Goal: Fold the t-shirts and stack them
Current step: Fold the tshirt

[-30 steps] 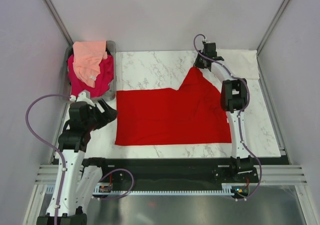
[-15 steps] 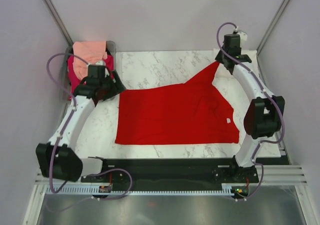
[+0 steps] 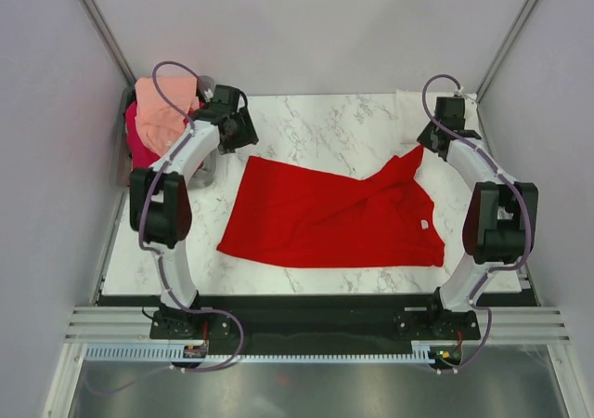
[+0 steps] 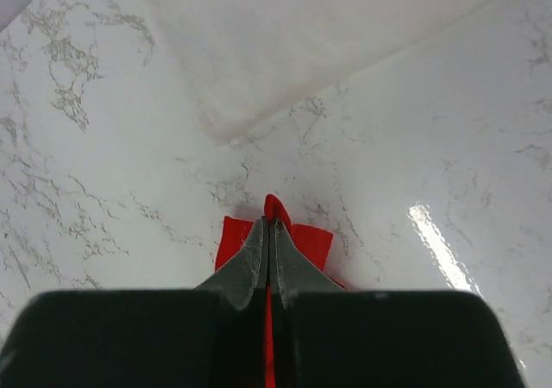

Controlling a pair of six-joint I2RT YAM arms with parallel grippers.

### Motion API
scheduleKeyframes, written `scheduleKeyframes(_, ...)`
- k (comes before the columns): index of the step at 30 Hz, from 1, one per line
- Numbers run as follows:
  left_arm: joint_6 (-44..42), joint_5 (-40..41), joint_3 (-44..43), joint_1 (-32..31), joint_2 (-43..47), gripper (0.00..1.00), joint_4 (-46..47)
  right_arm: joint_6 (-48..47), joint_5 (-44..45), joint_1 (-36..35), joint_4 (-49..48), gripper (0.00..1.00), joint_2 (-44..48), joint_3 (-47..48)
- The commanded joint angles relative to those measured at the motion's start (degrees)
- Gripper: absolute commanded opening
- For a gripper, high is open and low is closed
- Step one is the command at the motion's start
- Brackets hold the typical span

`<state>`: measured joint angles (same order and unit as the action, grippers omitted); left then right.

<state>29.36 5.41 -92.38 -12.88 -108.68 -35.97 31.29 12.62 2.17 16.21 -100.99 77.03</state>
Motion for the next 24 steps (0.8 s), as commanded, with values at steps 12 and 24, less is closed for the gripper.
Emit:
scheduleKeyframes(12,-1.06,3.64,-18.8,-1.79,-20.68,0.68,-3.06,1.41,-11.48,-0.42,-8.82,0.0,-2.28,-4.52)
scheduleKeyframes(24,2.37,9.97,-16.43,-3.2,-21.92,0.61,-4.29,2.02,-12.45,-0.33,-10.05,0.0,-4.3,-5.32)
